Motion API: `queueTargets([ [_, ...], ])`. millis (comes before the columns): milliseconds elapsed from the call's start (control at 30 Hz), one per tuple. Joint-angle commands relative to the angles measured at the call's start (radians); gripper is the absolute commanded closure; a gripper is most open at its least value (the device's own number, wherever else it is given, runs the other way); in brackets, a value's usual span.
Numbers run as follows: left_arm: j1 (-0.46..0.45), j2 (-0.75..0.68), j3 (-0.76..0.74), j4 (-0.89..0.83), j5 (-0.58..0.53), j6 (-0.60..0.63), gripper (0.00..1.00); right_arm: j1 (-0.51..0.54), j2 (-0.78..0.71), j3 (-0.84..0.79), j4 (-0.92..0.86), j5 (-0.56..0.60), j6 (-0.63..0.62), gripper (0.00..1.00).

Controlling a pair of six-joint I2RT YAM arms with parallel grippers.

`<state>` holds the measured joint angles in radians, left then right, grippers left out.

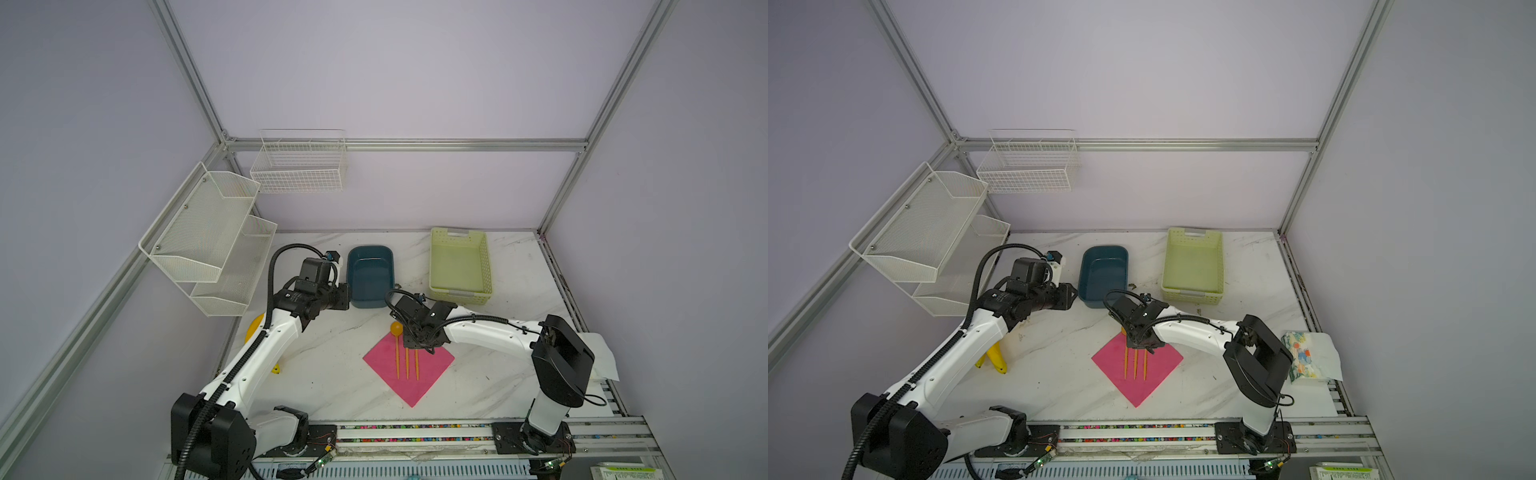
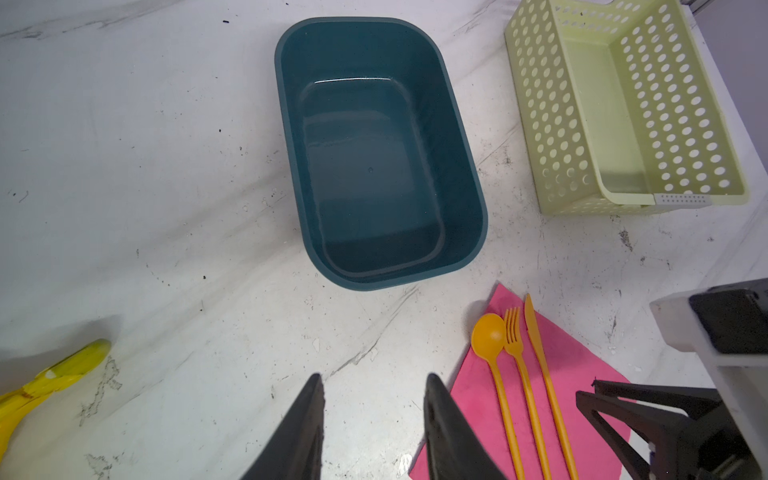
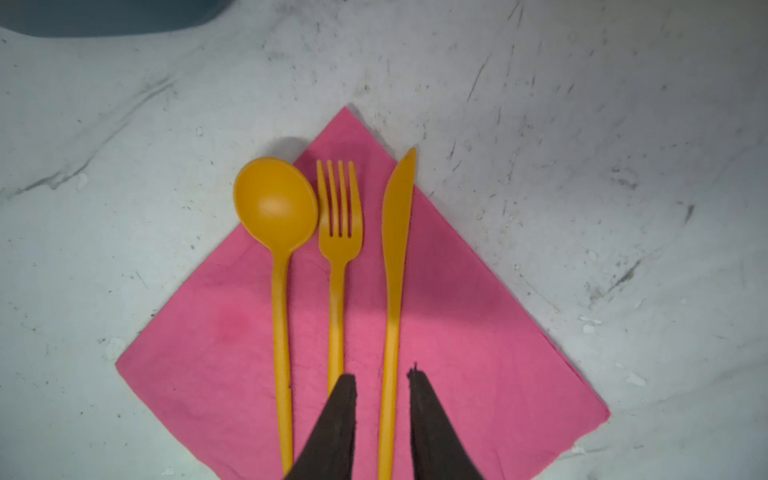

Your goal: Place the utensils on the paper napkin and roll it up

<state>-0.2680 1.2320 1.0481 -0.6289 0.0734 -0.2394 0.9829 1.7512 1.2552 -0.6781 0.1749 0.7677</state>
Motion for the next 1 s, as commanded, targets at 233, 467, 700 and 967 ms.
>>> queueTargets([
  [233,0.01,0.023,-0.025,0.034,-0.014,0.02,0.61,0.007,-0.119,-0.054,0.122,-0.14,-0.654,0.73],
  [467,0.01,0.026,-0.03,0.03,-0.044,0.02,0.61,0.015,-0.251,-0.202,0.226,-0.394,-1.032,0.72],
  [700,0.01,0.034,-0.03,0.028,-0.062,0.02,0.61,0.079,-0.371,-0.35,0.315,-0.393,-1.182,0.68],
  [967,0.011,0.031,-0.031,0.022,-0.069,0.02,0.61,0.262,-0.372,-0.437,0.318,-0.255,-1.24,0.63],
])
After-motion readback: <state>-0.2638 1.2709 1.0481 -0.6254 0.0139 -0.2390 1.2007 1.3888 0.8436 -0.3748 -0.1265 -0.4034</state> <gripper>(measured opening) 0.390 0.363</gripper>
